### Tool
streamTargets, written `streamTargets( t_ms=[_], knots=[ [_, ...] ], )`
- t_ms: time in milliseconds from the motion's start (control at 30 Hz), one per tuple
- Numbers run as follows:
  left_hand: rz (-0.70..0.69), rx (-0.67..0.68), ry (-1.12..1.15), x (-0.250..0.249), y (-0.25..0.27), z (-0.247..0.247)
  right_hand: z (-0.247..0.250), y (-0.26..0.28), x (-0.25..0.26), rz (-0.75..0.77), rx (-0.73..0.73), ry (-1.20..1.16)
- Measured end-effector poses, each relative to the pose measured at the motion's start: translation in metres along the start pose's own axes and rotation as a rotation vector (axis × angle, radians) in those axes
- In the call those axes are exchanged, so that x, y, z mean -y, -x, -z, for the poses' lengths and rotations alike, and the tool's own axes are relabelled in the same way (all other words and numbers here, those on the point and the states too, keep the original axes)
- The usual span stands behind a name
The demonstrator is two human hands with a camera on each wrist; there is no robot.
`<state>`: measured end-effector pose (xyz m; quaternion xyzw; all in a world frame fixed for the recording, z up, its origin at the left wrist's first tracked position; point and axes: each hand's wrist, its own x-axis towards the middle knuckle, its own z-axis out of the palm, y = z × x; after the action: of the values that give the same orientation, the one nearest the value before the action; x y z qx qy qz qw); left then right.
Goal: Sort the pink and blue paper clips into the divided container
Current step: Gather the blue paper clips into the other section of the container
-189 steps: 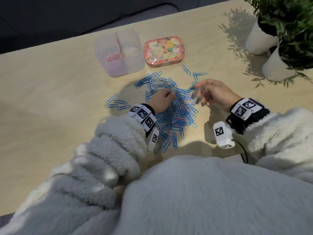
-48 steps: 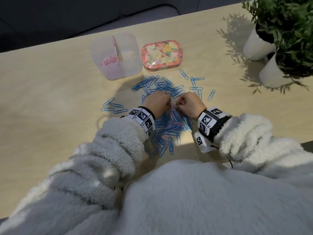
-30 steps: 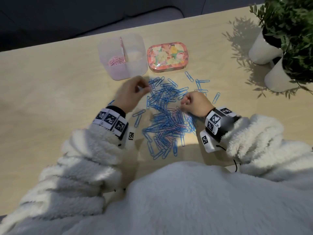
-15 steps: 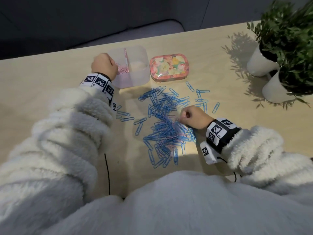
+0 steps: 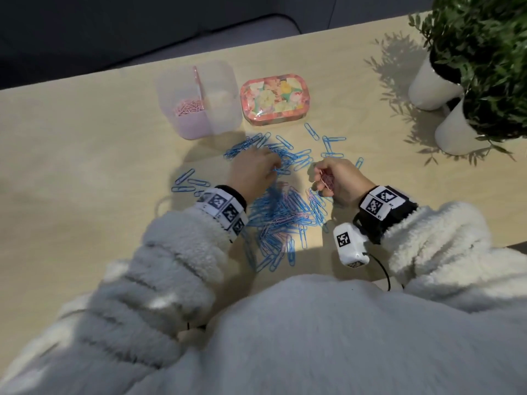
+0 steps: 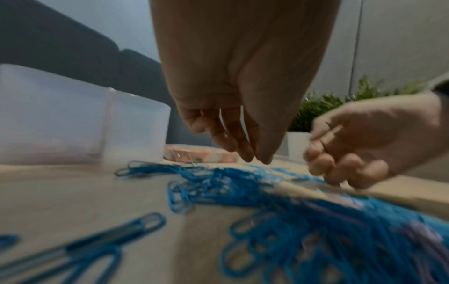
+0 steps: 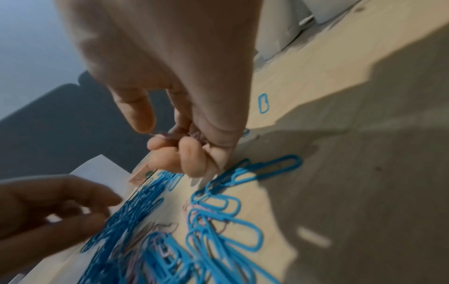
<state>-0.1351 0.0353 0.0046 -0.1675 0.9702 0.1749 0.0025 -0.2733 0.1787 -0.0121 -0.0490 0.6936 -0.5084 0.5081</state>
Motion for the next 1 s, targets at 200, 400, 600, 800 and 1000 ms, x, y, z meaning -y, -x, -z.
streamTargets(
  t_ms=[200, 400, 600, 800, 1000],
  knots=[
    [-0.034, 0.119, -0.217, -0.013, -0.007, -0.029, -0.010, 0.002, -0.013, 0.319, 0.015, 0.693],
    [0.020, 0.008, 0.041, -0.006, 0.005, -0.022, -0.019, 0.008, -0.010, 0.351, -0.032, 1.106],
    [0.269, -0.466, 0.170, 0.046, -0.007, 0.056, -0.031, 0.007, -0.007, 0.344, -0.002, 1.200],
    [0.515, -0.439, -0.004, 0.113, -0.023, 0.096, -0.038, 0.007, -0.003, 0.256, -0.018, 1.298],
    [0.529, -0.411, 0.080, 0.114, -0.008, 0.078, -0.044, 0.000, 0.022, 0.241, 0.088, 1.068]
  ],
)
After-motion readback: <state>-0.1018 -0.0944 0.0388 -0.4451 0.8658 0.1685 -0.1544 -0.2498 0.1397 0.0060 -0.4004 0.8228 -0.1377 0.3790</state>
